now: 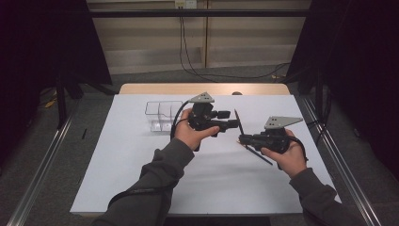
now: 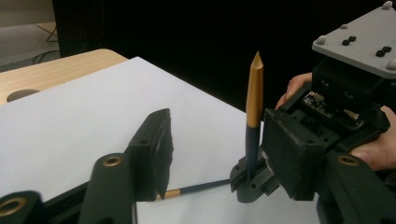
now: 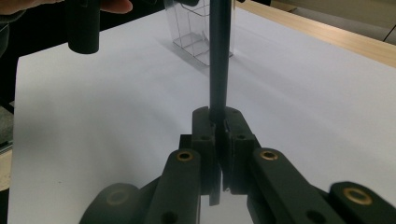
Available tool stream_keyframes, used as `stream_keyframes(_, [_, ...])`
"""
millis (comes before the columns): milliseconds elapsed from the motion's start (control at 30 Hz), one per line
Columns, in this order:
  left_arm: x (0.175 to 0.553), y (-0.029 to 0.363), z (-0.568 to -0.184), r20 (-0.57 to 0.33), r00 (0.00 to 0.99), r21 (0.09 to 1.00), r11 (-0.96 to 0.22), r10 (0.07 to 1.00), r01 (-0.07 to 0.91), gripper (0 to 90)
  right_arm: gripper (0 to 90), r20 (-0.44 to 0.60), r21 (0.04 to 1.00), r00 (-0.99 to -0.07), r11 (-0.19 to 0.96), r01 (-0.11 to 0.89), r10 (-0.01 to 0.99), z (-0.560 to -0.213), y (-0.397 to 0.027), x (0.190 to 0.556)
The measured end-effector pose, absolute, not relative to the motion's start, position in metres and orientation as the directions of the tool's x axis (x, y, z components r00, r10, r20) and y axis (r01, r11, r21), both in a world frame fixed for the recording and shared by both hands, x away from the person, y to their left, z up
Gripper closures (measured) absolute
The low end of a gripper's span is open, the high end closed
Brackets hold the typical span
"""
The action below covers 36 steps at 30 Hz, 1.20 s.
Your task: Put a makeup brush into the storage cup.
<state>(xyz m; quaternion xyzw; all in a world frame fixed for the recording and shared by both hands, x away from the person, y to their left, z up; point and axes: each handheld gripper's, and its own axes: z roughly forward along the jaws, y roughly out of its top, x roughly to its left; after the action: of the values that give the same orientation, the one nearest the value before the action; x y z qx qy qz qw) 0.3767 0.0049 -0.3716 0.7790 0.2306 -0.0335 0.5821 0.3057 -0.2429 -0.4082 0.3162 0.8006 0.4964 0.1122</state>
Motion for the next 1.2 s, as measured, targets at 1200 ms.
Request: stream_keyframes(1200, [0.373, 0.003, -0.365, -0.4, 0.869, 0.892, -0.095, 0.292, 0.443, 83.6, 84.9, 0.19, 0.886, -0.761, 0.226, 0.405, 0.62, -0.409, -0.23, 0.309])
